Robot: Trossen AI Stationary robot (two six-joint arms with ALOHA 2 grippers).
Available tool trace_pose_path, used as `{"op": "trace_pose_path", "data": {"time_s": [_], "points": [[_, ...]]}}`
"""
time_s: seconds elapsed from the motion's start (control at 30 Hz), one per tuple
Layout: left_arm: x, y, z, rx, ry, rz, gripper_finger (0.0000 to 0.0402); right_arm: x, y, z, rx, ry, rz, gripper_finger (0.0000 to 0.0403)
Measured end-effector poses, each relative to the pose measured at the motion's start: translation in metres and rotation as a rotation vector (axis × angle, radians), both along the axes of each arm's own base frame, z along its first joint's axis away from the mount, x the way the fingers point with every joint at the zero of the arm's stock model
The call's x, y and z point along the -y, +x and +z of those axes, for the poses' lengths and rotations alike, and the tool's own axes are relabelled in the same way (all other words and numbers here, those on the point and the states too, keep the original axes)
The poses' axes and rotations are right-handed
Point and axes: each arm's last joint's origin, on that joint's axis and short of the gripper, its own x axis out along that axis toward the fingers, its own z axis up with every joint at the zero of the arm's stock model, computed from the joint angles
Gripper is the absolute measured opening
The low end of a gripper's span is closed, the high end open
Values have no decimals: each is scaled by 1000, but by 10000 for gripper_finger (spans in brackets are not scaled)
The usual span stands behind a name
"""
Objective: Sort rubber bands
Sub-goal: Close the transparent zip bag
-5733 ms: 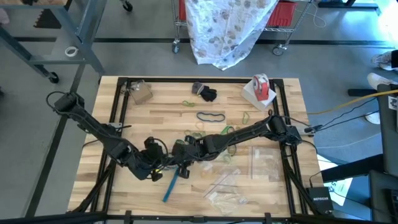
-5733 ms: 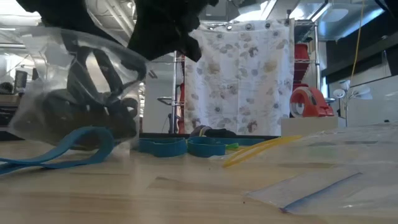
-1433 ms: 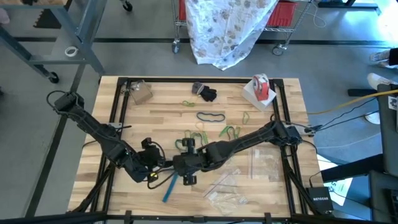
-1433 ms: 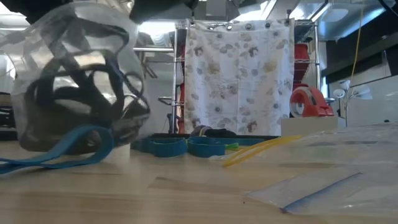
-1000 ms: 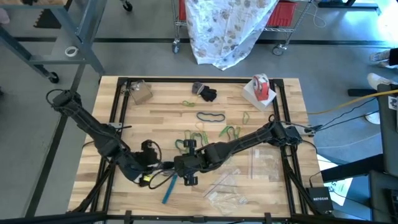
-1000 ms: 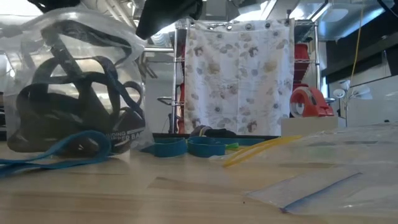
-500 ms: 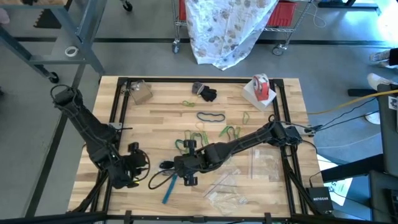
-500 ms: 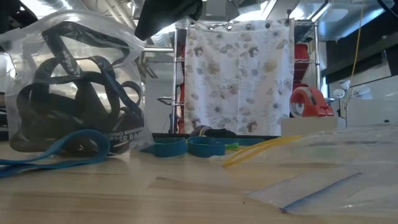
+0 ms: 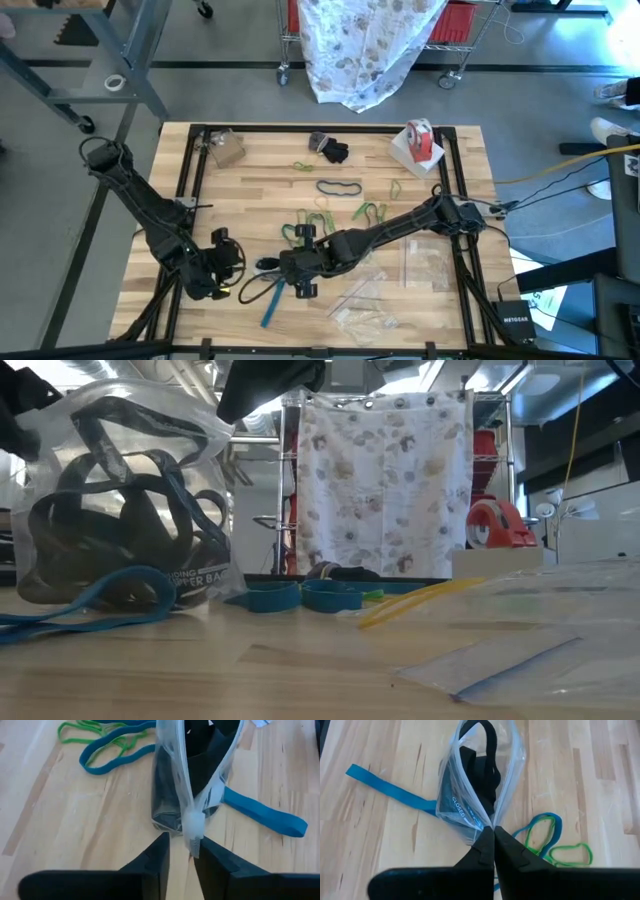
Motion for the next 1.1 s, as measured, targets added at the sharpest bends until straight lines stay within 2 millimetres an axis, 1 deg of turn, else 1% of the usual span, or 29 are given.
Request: {"op": "trace_pose_path", "data": {"time_s": [0.17, 0.33, 0.43, 0.5, 0.57, 0.67, 0.73, 0.83, 0.93, 1.0, 1.1], "points": [[-1, 0, 0, 14, 27, -5, 9, 0, 0, 0, 0, 0, 0, 0], [1, 2, 3, 50, 45, -10, 2, 0, 0, 0, 6, 38, -51, 1], [6, 2, 12, 65, 38, -37, 2, 0, -1, 0, -8, 48, -46, 1], [9, 1, 20, 53, 35, -63, 1, 1, -4, 8, -11, 58, -44, 3], [10, -2, 27, 29, 24, -75, 1, 1, -6, 27, 34, 86, -44, 11], [12, -3, 33, 23, 9, -73, 1, -4, -5, 51, 143, 121, -20, 36], [14, -3, 36, 37, -5, -77, 1, -8, 0, 57, 215, 125, 38, 60], [17, 0, 38, 66, -24, -92, 0, -14, 15, 56, 348, 123, 93, 99], [18, 1, 40, 90, -27, -101, 0, -14, 29, 53, 462, 101, 125, 131], [19, 2, 41, 99, -30, -103, 0, -14, 39, 47, 520, 84, 152, 143], [19, 2, 41, 106, -23, -99, 0, -12, 53, 31, 555, 69, 190, 149]]}}
